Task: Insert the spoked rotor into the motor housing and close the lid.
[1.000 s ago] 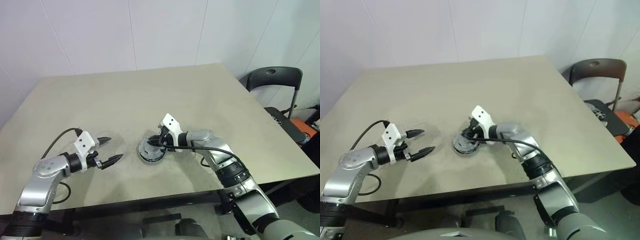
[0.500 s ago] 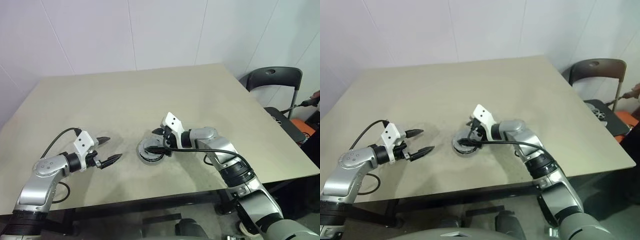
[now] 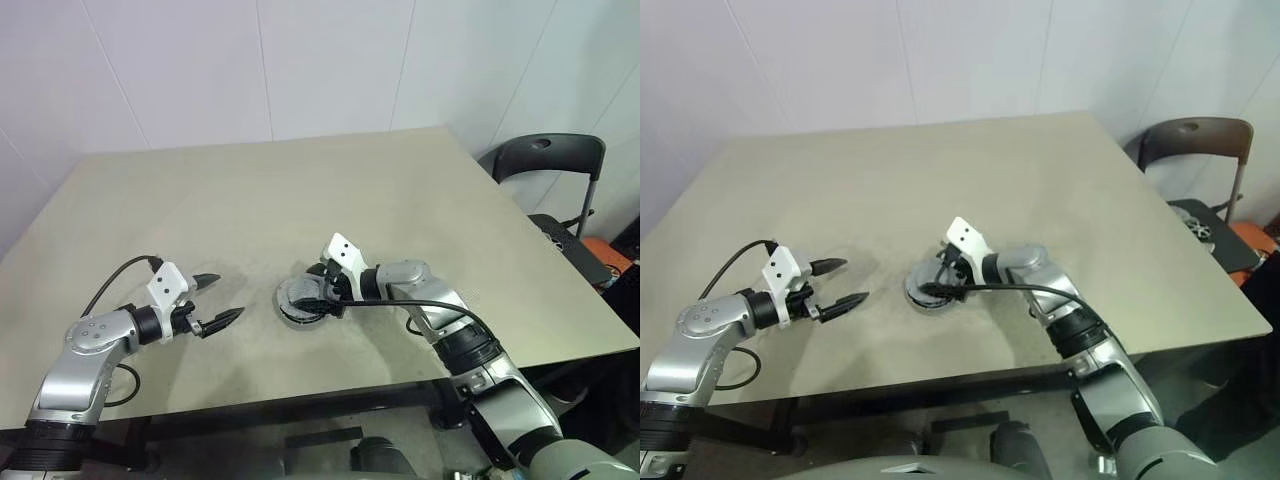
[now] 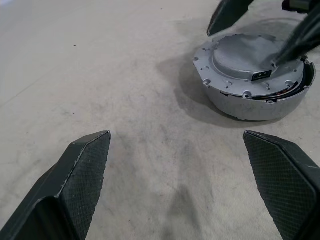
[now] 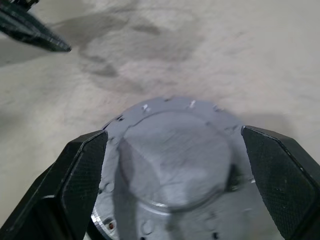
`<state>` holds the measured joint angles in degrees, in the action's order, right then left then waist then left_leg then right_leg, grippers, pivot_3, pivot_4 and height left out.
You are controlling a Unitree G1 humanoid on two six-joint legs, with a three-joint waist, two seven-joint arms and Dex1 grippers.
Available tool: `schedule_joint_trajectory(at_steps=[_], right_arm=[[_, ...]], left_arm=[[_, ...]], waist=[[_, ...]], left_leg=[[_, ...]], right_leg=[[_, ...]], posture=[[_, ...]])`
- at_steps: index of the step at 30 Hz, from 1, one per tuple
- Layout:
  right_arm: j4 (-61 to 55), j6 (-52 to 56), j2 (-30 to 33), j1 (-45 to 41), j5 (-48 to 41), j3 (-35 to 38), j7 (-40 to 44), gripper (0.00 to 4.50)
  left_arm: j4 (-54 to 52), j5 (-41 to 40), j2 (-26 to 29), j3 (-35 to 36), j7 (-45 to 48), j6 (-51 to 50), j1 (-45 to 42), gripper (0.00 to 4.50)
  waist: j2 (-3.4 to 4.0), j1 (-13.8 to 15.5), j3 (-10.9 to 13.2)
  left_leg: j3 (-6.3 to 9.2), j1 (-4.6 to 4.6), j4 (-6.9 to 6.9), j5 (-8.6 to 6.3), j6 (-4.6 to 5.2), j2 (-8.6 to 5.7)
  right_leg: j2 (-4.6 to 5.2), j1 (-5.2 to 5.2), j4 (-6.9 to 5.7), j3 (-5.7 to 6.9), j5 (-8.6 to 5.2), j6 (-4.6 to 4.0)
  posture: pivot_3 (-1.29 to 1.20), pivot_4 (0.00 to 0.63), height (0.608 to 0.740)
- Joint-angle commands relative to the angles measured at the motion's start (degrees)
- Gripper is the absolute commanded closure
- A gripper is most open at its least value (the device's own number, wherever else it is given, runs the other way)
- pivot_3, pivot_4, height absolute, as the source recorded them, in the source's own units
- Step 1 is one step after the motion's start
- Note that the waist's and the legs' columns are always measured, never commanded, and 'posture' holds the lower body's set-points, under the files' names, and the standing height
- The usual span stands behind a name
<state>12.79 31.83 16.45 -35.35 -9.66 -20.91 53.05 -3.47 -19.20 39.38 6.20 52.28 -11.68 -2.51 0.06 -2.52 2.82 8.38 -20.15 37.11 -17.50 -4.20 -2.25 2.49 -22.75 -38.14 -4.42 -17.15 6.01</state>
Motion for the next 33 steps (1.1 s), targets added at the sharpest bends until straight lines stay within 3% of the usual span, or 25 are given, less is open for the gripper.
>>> schedule_joint_trajectory(at_steps=[1,7,12,33], right_arm=[[-1.37,-0.8,0.0,-0.16,0.51,-0.27,0.57,0.02],[0.31,-1.74,-0.34,-0.34,1.59,-0.37,0.1,0.02],[1.41,-2.29,-0.98,-0.4,1.75,0.03,-0.05,1.15],[0.31,-3.24,-0.48,-1.47,-0.81,2.05,5.1,1.18]], left_arm=[[-1.75,-0.1,0.88,1.69,-0.25,0.66,-0.35,0.0],[-2.29,-0.13,1.03,1.66,-0.49,-0.01,-0.63,0.0],[-2.57,-0.16,1.06,1.72,-0.69,-0.2,-0.5,0.0],[-2.09,-0.27,1.37,1.77,-0.4,-0.09,-0.57,0.0]], waist=[[0.0,0.0,0.0],[-0.01,0.0,-0.01],[-0.03,0.0,-0.02],[-0.03,-0.03,-0.02]], left_leg=[[0.0,0.0,0.0,0.0,0.0,0.0],[0.0,0.06,0.01,0.0,0.0,0.0],[0.0,0.09,0.01,0.0,0.0,0.0],[-0.01,0.11,0.01,0.0,0.0,0.0]], right_leg=[[0.0,0.0,0.0,0.0,0.0,0.0],[0.0,0.04,-0.01,0.0,0.0,0.0],[0.0,0.08,-0.01,0.0,0.0,0.0],[-0.01,0.07,-0.05,-0.01,0.0,0.0]], posture=[[0.0,0.0,0.74],[0.0,0.0,0.74],[0.0,0.0,0.74],[0.0,0.0,0.74]])
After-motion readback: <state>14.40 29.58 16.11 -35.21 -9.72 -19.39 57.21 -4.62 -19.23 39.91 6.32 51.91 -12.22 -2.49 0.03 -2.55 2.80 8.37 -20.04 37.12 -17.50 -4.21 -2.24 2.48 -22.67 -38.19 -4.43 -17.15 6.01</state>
